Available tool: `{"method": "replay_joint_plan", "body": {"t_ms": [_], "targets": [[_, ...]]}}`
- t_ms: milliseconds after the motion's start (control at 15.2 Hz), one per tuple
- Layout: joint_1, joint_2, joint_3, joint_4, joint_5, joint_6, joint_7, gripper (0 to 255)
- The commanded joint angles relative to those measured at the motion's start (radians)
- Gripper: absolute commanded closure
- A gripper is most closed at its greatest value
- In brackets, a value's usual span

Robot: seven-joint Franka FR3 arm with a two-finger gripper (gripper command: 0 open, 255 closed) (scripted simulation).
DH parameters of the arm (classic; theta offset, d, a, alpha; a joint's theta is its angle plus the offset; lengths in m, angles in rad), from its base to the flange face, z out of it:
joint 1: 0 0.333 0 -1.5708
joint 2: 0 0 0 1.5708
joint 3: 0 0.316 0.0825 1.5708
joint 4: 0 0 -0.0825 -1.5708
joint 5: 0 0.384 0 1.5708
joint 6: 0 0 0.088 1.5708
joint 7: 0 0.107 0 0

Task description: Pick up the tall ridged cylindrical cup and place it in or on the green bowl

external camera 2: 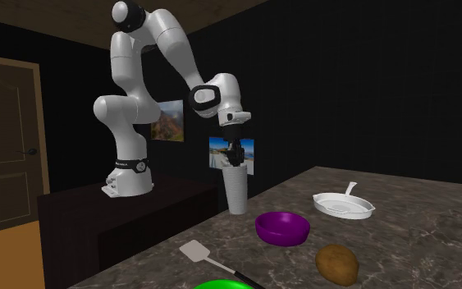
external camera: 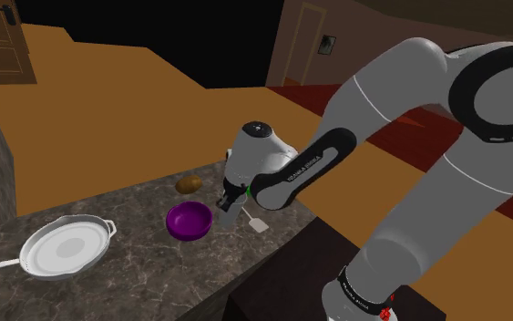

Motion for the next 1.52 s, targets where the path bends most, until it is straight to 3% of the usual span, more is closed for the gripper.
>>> {"method": "replay_joint_plan", "body": {"t_ms": [0, 396, 924, 1452], "targets": [[0.011, -0.030, -0.002, 0.001, 0.045, -0.027, -0.035, 255], [0.044, -0.117, -0.020, 0.014, 0.139, -0.120, -0.111, 255], [-0.039, -0.053, -0.165, 0.118, 0.158, -0.145, -0.357, 255], [-0.118, 0.061, -0.270, 0.295, 0.203, -0.197, -0.582, 255]]}}
